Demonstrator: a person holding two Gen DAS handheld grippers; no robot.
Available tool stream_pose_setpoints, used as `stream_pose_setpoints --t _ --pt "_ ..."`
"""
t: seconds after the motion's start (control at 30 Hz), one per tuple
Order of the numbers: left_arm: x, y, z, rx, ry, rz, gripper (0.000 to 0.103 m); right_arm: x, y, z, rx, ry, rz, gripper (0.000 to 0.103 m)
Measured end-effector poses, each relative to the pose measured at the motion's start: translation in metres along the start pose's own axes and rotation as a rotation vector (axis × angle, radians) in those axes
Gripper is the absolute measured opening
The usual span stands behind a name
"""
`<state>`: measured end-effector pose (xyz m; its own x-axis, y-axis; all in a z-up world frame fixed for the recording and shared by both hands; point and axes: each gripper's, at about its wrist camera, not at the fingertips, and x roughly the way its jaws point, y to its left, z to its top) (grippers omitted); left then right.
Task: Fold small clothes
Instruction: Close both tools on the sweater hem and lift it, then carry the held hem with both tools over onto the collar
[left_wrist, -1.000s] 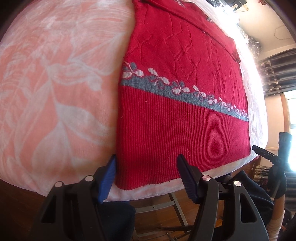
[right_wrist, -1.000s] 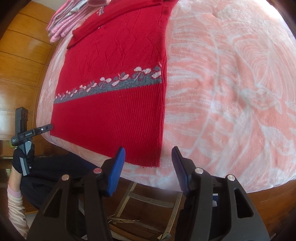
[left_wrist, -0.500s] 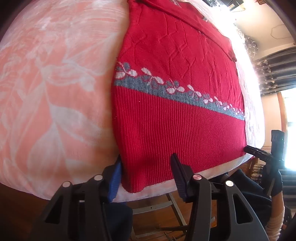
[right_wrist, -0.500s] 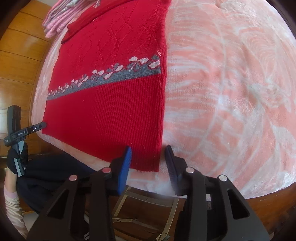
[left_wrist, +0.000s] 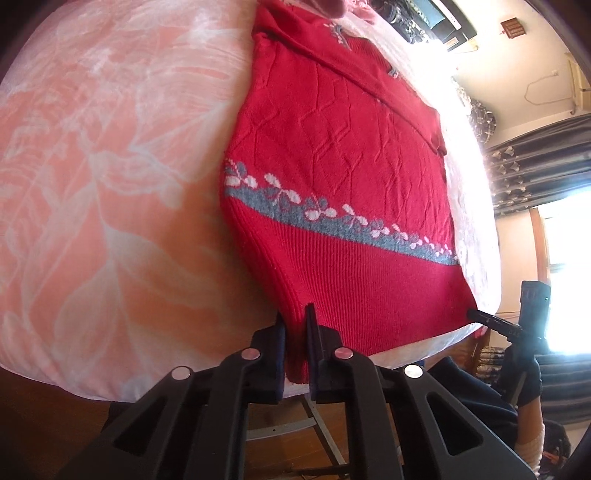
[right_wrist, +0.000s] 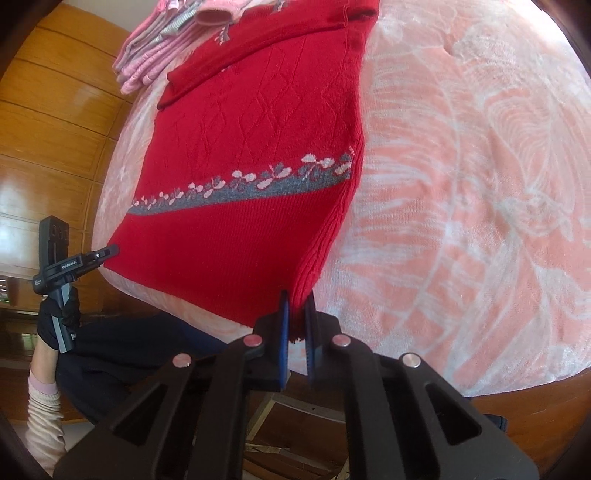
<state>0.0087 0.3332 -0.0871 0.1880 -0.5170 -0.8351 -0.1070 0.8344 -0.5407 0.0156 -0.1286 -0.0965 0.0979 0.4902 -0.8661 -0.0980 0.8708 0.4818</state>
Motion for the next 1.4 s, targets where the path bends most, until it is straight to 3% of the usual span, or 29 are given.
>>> stream_pose_setpoints --t 0.37,0.6,0.87,1.03,1.23,1.3,1.4 --pt "-0.024 -0.023 0.042 0.004 -0.138 -0.004 0.009 -0.05 0.007 0.045 0.09 -0.166 0.103 0.004" --pt "-0.034 -0.031 0.093 -0.028 -0.24 -0.009 0.009 -0.055 0.003 0.098 0.142 -0.212 0.078 0.004" --pt "0.001 -0.023 0.156 -0.078 -0.277 0.015 0.009 -0.024 -0.009 0.17 0.178 -0.195 0.038 0.005" --pt "0.028 -0.011 0.183 -0.067 -0.246 0.061 0.009 -0.001 -0.028 0.209 0.219 -0.201 0.084 0.005" --pt "0.051 0.007 0.212 -0.088 -0.255 0.032 0.011 0.033 -0.055 0.236 0.269 -0.176 0.113 0.005" --pt "0.057 0.011 0.221 -0.089 -0.265 0.029 0.018 0.043 -0.064 0.24 0.283 -0.167 0.117 0.005" --pt "0.054 0.023 0.231 -0.103 -0.289 -0.019 0.022 0.05 -0.074 0.242 0.302 -0.16 0.105 0.02"
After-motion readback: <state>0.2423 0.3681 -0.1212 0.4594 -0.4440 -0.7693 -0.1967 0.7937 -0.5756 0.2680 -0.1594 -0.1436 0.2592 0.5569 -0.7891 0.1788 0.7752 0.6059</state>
